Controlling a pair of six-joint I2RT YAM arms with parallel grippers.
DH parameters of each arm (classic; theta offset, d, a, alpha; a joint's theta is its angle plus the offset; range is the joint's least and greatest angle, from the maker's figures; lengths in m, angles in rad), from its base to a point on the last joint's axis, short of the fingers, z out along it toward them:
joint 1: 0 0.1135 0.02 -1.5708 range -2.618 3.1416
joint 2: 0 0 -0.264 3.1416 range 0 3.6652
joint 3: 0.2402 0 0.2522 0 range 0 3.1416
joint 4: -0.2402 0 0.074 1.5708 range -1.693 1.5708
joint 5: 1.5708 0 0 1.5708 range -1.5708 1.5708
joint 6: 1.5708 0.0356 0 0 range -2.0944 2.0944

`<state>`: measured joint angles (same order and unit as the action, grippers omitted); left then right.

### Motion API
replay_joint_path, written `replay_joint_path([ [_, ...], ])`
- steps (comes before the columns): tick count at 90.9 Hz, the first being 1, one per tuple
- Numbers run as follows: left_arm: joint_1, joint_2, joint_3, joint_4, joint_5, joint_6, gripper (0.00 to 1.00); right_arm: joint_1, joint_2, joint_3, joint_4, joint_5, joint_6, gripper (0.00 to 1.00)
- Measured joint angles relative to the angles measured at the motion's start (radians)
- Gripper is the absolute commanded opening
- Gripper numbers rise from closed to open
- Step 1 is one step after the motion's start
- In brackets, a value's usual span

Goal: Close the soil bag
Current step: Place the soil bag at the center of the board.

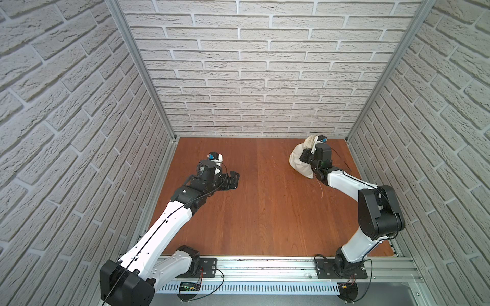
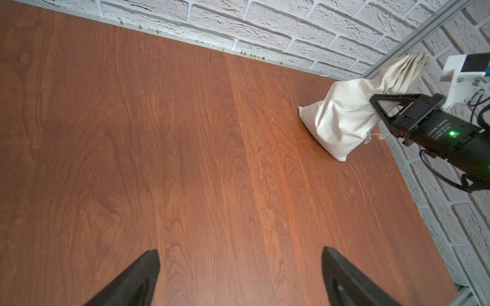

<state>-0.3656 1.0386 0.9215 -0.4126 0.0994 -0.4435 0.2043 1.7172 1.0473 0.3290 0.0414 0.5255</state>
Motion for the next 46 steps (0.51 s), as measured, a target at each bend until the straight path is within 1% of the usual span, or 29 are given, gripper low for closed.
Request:
replay_joint_path([
  [18, 0.000, 0.000, -0.001, 0.000, 0.000, 0.000, 0.98, -0.009, 0.074, 0.063, -0.123, -0.063, 0.042, 0.03],
  [39, 0.000, 0.000, -0.010, 0.002, 0.007, -0.010, 0.98, -0.009, 0.089, 0.120, -0.238, -0.103, 0.041, 0.03],
  [46, 0.000, 0.000, -0.010, 0.002, 0.011, -0.011, 0.98, -0.009, 0.092, 0.136, -0.268, -0.106, 0.038, 0.08],
])
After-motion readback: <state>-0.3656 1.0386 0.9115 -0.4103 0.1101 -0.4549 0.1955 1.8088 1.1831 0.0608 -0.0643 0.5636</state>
